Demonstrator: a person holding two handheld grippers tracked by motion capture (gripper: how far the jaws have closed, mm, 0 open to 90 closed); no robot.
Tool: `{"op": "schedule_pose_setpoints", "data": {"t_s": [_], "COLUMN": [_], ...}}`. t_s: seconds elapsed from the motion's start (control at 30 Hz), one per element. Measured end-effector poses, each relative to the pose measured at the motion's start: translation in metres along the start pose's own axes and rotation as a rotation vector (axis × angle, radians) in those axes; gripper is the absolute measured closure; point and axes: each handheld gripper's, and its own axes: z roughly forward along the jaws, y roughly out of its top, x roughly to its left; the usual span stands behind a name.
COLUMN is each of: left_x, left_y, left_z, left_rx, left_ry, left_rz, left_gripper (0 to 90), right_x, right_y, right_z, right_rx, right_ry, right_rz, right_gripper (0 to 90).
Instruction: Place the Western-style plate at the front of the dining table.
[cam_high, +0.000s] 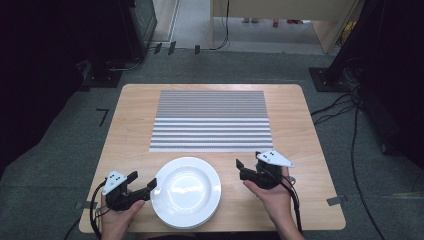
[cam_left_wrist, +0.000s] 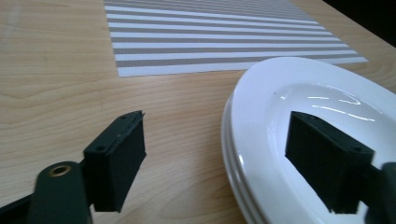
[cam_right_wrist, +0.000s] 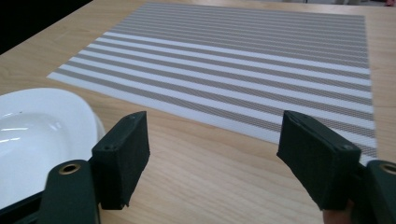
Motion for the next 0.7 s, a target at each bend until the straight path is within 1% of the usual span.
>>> {"op": "schedule_pose_setpoints", "data": {"t_s": [0.03, 0.07, 0.1, 0.13, 0.17, 0.2, 0.23, 0.27, 0.3, 0.33, 0.43, 0.47, 0.5, 0.6, 0.7], "left_x": [-0.002, -0.003, -0.005, -0.008, -0.008, -0.011, -0.011, -0.013, -0.013, -0.014, -0.015, -0.016, -0.016, -0.017, -0.018], "left_y": [0.0, 0.0, 0.0, -0.001, -0.001, -0.002, -0.002, -0.002, -0.003, -0.003, -0.004, -0.004, -0.004, -0.006, -0.006], "left_z": [0.0, 0.0, 0.0, 0.001, 0.001, 0.002, 0.002, 0.003, 0.004, 0.005, 0.005, 0.006, 0.006, 0.008, 0.009], "left_rx": [0.0, 0.004, 0.005, 0.014, 0.014, 0.028, 0.028, 0.044, 0.05, 0.057, 0.068, 0.074, 0.074, 0.085, 0.092], "left_ry": [-0.007, -0.018, -0.034, -0.054, -0.054, -0.07, -0.07, -0.08, -0.086, -0.09, -0.09, -0.084, -0.084, -0.079, -0.082], "left_rz": [0.005, 0.012, 0.014, 0.03, 0.03, 0.035, 0.035, 0.039, 0.038, 0.039, 0.049, 0.054, 0.054, 0.056, 0.057], "left_gripper": [22.5, 25.9, 25.9, 31.0, 32.2, 33.8, 35.4, 36.7, 37.8, 38.7, 41.0, 41.7, 41.7, 41.9, 42.7], "right_x": [0.004, 0.011, 0.011, 0.017, 0.017, 0.023, 0.023, 0.027, 0.029, 0.03, 0.032, 0.032, 0.032, 0.033, 0.035], "right_y": [-0.002, -0.006, -0.006, -0.009, -0.009, -0.012, -0.012, -0.014, -0.016, -0.017, -0.02, -0.023, -0.023, -0.029, -0.032], "right_z": [0.001, 0.002, 0.002, 0.003, 0.003, 0.004, 0.004, 0.005, 0.006, 0.006, 0.007, 0.008, 0.008, 0.01, 0.012], "right_rx": [0.002, 0.009, 0.009, 0.023, 0.023, 0.041, 0.041, 0.058, 0.063, 0.066, 0.071, 0.069, 0.069, 0.067, 0.058], "right_ry": [0.013, 0.042, 0.042, 0.089, 0.089, 0.129, 0.129, 0.171, 0.186, 0.197, 0.203, 0.217, 0.217, 0.261, 0.284], "right_rz": [-0.001, -0.014, -0.014, -0.022, -0.022, -0.038, -0.038, -0.028, -0.026, -0.025, -0.036, -0.019, -0.019, 0.025, 0.037], "right_gripper": [30.1, 33.9, 33.9, 43.4, 43.4, 46.9, 46.9, 52.4, 54.5, 56.4, 58.3, 58.9, 58.9, 60.8, 63.6]}}
